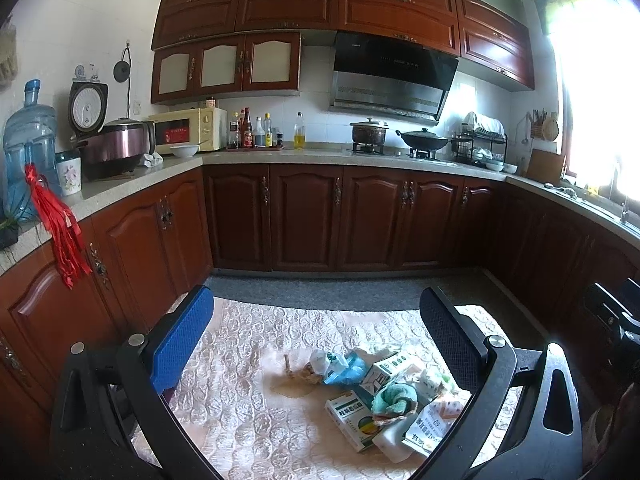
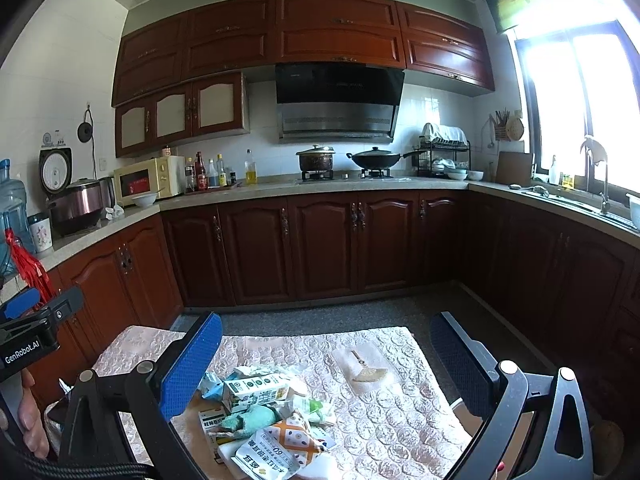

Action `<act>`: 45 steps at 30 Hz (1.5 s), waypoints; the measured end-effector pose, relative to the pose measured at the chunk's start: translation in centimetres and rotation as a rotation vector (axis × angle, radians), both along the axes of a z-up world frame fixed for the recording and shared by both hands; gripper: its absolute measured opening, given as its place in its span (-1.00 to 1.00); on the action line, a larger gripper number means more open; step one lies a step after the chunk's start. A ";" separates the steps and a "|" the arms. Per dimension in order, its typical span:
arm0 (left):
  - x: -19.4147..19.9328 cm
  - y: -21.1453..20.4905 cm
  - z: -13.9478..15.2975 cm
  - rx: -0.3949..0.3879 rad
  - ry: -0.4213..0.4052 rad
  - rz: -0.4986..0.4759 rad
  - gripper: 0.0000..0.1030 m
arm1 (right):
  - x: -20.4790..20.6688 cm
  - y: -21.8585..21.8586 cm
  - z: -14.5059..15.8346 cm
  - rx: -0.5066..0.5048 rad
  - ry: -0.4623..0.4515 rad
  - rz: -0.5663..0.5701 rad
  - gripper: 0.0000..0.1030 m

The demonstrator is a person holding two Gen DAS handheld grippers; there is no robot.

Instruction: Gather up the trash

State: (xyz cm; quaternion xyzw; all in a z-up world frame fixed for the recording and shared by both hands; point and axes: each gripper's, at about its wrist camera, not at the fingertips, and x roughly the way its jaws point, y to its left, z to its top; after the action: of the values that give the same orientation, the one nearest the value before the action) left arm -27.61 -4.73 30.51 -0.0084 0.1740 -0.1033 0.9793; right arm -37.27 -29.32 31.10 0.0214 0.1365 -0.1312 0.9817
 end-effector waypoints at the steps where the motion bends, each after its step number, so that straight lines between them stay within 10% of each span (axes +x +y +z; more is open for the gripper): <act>1: 0.0 0.0 0.0 0.000 0.001 0.000 0.99 | 0.0 0.0 0.0 0.003 -0.002 0.001 1.00; 45: 0.5 -0.4 -0.9 -0.006 0.026 -0.002 0.99 | 0.5 -0.1 -1.2 0.014 0.020 -0.011 1.00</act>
State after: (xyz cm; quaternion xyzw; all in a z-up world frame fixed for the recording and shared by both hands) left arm -27.06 -5.15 29.66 -0.0126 0.1866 -0.1047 0.9768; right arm -36.81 -29.46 29.91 0.0279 0.1470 -0.1357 0.9794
